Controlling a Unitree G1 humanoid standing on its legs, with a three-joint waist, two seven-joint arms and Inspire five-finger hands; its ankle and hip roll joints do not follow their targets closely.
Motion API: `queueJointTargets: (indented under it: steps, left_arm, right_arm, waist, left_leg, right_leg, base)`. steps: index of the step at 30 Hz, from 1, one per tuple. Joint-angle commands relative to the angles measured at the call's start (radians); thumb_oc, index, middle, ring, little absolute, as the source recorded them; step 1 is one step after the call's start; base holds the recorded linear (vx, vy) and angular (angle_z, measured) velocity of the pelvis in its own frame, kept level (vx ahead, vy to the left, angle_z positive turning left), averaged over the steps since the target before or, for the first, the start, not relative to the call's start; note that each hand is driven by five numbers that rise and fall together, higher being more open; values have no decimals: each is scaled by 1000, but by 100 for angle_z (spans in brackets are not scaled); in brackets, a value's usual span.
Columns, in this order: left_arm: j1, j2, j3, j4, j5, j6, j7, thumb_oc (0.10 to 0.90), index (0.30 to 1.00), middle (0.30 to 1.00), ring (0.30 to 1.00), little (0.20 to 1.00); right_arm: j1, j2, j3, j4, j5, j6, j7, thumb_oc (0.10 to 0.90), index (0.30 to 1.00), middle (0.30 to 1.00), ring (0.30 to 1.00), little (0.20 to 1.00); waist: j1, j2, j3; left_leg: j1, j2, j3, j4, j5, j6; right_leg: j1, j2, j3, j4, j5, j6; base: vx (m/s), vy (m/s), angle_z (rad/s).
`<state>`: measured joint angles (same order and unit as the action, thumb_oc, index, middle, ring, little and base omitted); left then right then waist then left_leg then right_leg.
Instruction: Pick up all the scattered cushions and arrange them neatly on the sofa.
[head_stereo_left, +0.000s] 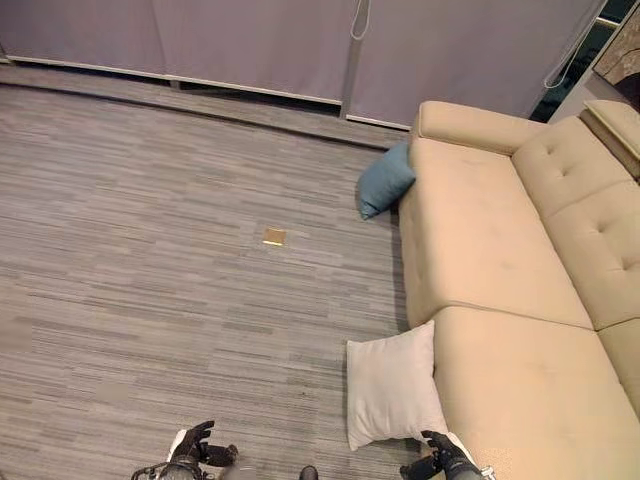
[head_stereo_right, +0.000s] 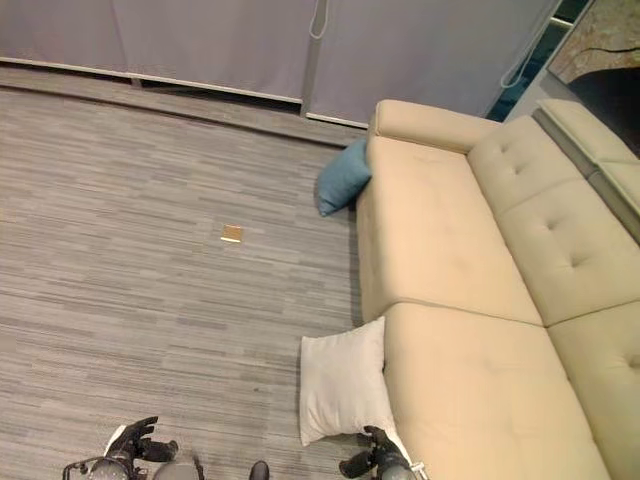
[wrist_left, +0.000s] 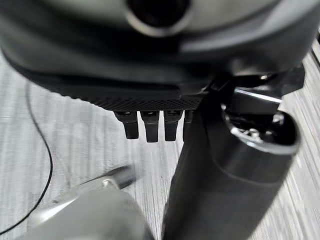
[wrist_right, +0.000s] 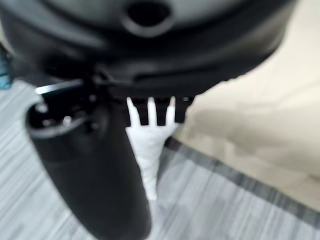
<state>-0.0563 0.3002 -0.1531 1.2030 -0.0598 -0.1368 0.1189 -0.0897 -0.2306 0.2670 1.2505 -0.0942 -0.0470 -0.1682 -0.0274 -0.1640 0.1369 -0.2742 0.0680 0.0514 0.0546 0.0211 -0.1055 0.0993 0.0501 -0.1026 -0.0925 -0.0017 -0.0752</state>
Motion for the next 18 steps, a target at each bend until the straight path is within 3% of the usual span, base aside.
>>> queueJointTargets:
  steps: [1, 4, 7, 10, 11, 13, 15, 17, 18]
  left_arm:
    - [19, 34, -24, 12, 17, -15, 5, 800, 900, 900, 900, 900]
    - [31, 35, -20, 17, 26, -12, 6, 800, 900, 900, 900, 900]
    - [44, 31, -1, 22, 14, -6, 4, 800, 900, 900, 900, 900]
    - [28, 45, -4, 16, 12, -6, 10, 800, 900, 900, 900, 900]
    - [17, 52, -5, 13, 7, -8, 17, 800, 900, 900, 900, 900]
    - [15, 53, -3, 12, 2, -8, 17, 800, 900, 900, 900, 900]
    - [16, 51, 1, 14, -4, -7, 14, 800, 900, 900, 900, 900]
    - [18, 52, 20, 26, -12, -4, 12, 800, 900, 900, 900, 900]
    - [24, 48, 23, 30, -3, -4, 13, 800, 900, 900, 900, 900]
  right_arm:
    - [39, -33, -4, -7, -3, -9, -27, 800, 900, 900, 900, 900]
    - [45, -26, -4, -4, -9, -5, -26, 800, 900, 900, 900, 900]
    - [44, -10, -10, -1, -13, -5, -21, 800, 900, 900, 900, 900]
    - [14, -1, 3, -11, -18, -1, -15, 800, 900, 900, 900, 900]
    - [1, 1, 9, -23, -20, -3, -18, 800, 900, 900, 900, 900]
    - [1, 0, 7, -25, -21, -3, -17, 800, 900, 900, 900, 900]
    - [3, -4, 7, -20, -26, 1, -16, 800, 900, 900, 900, 900]
    - [-4, -14, 0, -18, -40, 6, -14, 800, 900, 900, 900, 900]
    - [3, -15, 5, -14, -49, 7, -15, 800, 900, 900, 900, 900]
  waist:
    - [28, 6, 4]
    - [25, 6, -9]
    - [30, 10, -25]
    - [26, 18, -3]
    - [23, 35, 9]
    - [21, 39, 9]
    - [17, 45, -4]
    - [24, 51, 0]
    - [18, 46, -7]
  left_leg:
    - [106, -53, -60, 4, -17, 38]
    - [127, -59, -55, 10, -20, 49]
    - [175, -68, -28, -14, -48, 76]
    - [209, -68, -1, -4, -74, 111]
    - [233, -56, 18, -4, -88, 120]
    - [254, -56, 28, -13, -97, 122]
    - [306, -56, 66, -36, -123, 119]
    - [353, -46, 129, -32, -152, 107]
    - [375, -50, 144, -36, -162, 103]
  right_leg:
    - [-15, -33, 56, 76, -77, 152]
    - [-22, -42, 73, 111, -84, 159]
    - [-43, -67, 85, 209, -78, 188]
    - [-140, -89, 86, 415, 15, 231]
    - [-195, -111, 34, 498, 26, 240]
    - [-207, -131, 1, 510, 25, 235]
    - [-216, -168, -129, 402, -11, 210]
    - [-228, -213, -348, 280, 0, 210]
    - [-215, -203, -344, 263, 4, 206]
  base:
    - [302, 244, -95]
    - [200, 191, -80]
    - [190, 193, -52]
    - [129, 182, -48]
    - [88, 160, -52]
    - [141, 128, -59]
    - [274, 112, -50]
    - [270, 56, -130]
    - [169, 28, -113]
